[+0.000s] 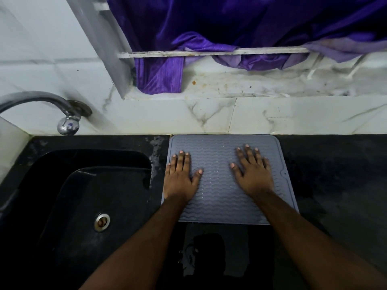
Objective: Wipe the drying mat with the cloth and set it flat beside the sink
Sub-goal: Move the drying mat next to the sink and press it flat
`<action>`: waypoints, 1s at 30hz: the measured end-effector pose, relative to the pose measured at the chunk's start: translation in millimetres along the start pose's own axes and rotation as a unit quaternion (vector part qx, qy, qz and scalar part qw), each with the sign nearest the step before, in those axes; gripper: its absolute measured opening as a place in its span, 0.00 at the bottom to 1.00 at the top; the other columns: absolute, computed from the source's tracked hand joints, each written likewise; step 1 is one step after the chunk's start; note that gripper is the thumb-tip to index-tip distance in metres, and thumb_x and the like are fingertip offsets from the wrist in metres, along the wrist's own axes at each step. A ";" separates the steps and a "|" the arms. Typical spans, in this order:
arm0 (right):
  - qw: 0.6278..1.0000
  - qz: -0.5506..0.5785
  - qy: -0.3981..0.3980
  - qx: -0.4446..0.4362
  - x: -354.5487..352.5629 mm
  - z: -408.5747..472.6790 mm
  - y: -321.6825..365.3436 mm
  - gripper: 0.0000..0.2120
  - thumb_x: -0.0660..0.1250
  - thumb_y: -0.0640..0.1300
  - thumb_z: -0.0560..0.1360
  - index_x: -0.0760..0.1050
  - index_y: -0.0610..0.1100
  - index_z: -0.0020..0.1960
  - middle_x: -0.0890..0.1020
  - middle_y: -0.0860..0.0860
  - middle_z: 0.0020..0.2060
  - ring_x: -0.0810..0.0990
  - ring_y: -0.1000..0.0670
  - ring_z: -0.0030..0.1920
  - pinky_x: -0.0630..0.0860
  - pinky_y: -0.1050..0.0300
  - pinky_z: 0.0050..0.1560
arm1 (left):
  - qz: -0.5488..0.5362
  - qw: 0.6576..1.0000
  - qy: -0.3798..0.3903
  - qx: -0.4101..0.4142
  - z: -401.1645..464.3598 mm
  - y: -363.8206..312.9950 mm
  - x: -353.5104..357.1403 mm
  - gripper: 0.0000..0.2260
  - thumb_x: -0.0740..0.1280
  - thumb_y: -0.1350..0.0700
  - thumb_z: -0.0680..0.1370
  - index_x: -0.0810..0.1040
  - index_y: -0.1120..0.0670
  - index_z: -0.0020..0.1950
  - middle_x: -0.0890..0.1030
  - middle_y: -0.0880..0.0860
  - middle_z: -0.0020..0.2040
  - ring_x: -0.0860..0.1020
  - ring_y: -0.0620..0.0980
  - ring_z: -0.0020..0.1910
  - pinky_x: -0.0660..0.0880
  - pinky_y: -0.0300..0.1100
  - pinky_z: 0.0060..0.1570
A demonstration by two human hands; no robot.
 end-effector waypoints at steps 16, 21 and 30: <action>0.998 -0.046 0.034 0.033 -10.4 -0.4 13.9 0.29 0.42 0.62 0.83 0.42 0.55 0.82 0.42 0.50 0.81 0.42 0.44 0.81 0.47 0.39 0.78 | -0.043 0.998 0.043 0.012 1.2 -1.2 -6.7 0.38 0.47 0.30 0.80 0.44 0.50 0.83 0.45 0.52 0.83 0.43 0.52 0.82 0.42 0.52 0.79; 0.999 0.014 -0.017 -0.029 -5.6 -28.1 81.9 0.29 0.53 0.59 0.82 0.57 0.52 0.80 0.54 0.48 0.81 0.51 0.45 0.80 0.51 0.35 0.76 | -0.082 0.996 -0.032 -0.030 -23.4 26.9 -21.0 0.40 0.50 0.29 0.79 0.50 0.53 0.83 0.51 0.54 0.83 0.48 0.53 0.82 0.47 0.49 0.80; 0.999 -0.002 -0.011 -0.050 22.2 -47.5 86.9 0.32 0.43 0.67 0.80 0.52 0.58 0.81 0.53 0.54 0.81 0.47 0.46 0.81 0.44 0.33 0.76 | -0.012 1.000 0.003 -0.015 -41.9 25.0 -4.6 0.41 0.45 0.30 0.80 0.45 0.57 0.83 0.45 0.58 0.83 0.43 0.54 0.81 0.41 0.48 0.79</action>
Point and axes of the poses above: each hand's wrist, its own z-axis towards the middle knuckle, its own x-axis out of the palm, y = z × x, the point moved 5 cm from there along z, towards the middle knuckle
